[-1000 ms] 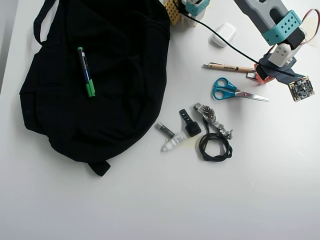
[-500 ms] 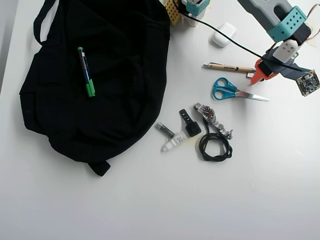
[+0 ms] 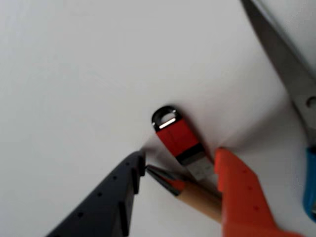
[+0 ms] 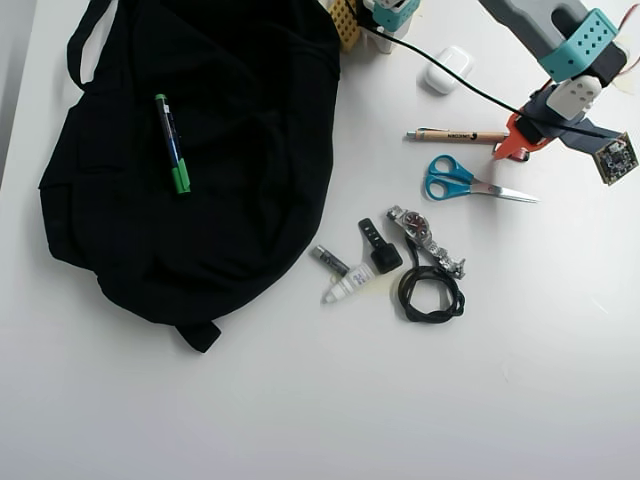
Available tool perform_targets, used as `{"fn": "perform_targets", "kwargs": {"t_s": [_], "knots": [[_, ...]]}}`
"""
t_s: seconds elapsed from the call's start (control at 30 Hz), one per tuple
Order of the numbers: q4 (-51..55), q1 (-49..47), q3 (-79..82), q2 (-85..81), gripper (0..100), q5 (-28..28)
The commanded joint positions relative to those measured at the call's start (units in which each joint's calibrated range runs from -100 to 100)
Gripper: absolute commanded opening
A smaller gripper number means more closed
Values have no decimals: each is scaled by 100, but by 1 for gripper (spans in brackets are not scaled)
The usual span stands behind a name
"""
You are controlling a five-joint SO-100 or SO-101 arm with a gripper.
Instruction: Put the usb stick into the black bag
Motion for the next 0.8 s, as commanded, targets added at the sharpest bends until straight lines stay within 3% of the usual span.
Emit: {"fn": "perform_targets", "kwargs": {"t_s": [0.0,0.27,0.47,0.77], "knots": [[-23,92,-240,-39,19,26],[-58,115,-132,-23,18,21],[-58,115,12,-14,1,-21],[-58,272,-105,-89,2,26]]}}
